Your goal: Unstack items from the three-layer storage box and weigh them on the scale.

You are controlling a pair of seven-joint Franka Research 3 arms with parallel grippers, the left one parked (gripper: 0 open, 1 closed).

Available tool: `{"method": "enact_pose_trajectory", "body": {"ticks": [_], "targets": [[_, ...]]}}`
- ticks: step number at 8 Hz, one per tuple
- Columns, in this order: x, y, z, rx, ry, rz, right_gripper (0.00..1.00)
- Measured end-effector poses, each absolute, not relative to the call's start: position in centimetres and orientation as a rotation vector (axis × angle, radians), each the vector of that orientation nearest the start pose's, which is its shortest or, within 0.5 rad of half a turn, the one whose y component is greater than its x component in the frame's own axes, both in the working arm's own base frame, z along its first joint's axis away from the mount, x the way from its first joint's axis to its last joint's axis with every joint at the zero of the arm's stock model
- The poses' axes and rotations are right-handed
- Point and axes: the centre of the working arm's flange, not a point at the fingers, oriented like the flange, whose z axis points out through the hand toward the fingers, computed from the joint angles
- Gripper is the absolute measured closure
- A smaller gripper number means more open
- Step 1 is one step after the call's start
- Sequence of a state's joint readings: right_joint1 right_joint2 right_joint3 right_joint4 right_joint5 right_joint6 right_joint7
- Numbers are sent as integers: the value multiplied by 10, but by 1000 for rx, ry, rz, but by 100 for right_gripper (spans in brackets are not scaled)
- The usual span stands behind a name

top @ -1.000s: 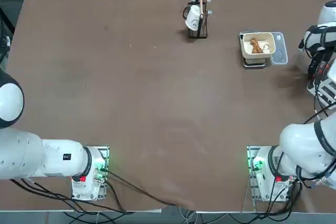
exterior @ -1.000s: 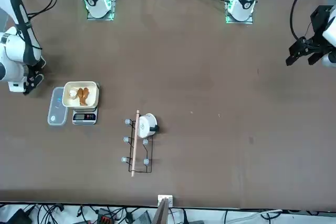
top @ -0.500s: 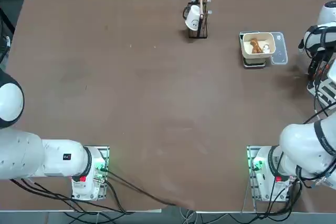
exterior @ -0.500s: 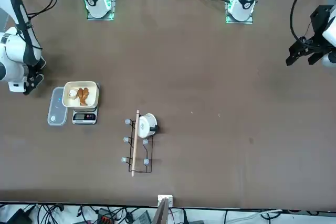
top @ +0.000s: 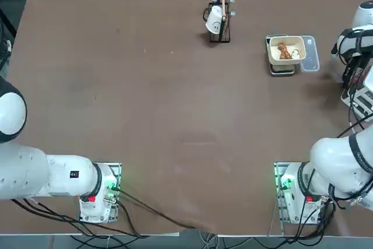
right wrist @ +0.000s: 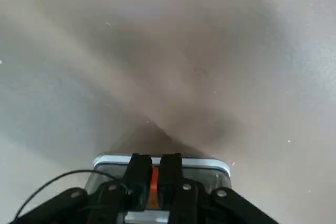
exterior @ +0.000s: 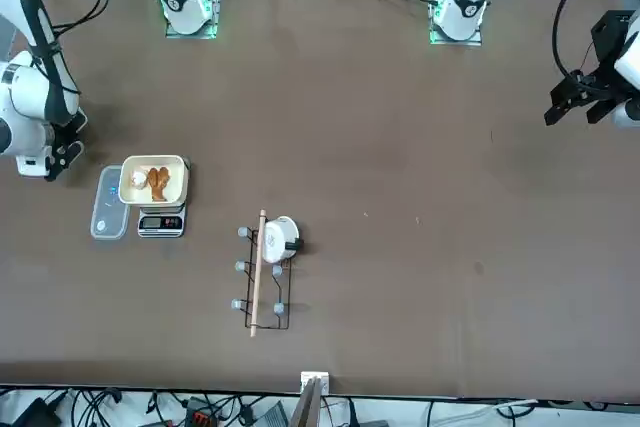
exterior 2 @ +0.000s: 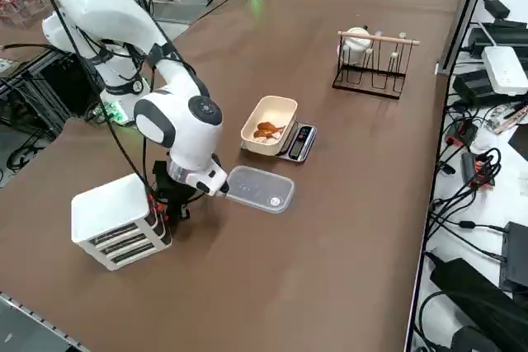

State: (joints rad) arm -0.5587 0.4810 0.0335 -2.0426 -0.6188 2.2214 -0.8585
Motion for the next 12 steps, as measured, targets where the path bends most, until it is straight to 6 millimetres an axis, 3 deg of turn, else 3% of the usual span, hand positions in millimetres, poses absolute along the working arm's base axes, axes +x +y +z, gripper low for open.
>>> {"method": "enact_pose_trajectory", "body": {"ticks": [5,9,12], "targets": [[486,-291,185,-2962,-1190,769,89],[525,-236,193,-2958,-1247,620,89],[539,-228,199,-2968,-1247,576,90]]}}
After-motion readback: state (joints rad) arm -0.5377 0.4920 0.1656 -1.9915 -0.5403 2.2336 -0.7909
